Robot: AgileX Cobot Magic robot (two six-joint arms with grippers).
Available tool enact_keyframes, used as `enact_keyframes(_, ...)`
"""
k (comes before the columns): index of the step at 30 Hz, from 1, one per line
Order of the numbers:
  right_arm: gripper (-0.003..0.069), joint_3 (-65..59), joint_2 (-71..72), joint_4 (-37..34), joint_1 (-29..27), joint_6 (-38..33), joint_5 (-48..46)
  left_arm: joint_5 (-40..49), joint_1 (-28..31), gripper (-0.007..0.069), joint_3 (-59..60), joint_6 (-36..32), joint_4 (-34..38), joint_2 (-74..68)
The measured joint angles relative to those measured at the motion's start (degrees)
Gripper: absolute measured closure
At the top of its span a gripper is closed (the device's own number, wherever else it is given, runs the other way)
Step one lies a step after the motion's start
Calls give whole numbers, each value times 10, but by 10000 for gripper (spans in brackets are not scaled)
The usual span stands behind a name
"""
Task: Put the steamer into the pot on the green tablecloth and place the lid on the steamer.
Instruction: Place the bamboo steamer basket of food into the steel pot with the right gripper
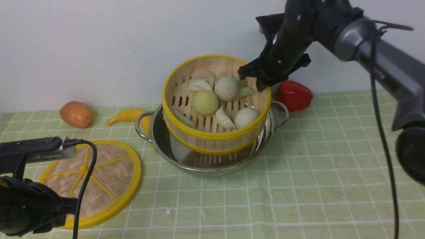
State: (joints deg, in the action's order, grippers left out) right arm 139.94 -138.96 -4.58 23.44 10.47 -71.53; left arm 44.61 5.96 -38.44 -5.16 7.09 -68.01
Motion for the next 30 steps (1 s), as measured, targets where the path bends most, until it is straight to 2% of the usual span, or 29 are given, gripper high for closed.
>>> enact_keyframes(4,601,59,-46,-2,12,4,-1,-1,0,476,0,0,0,0)
enact_keyframes(25,601,65,-97,32,16,14,-7,-16,0,476,0,-3,0,0)
enact_keyframes(28,573,65,-97,28,16,15,-7,-27,0,470,0,-24,0,0)
enact_keyframes(30,509,66,-97,13,16,18,-5,-33,0,457,0,-31,0,0)
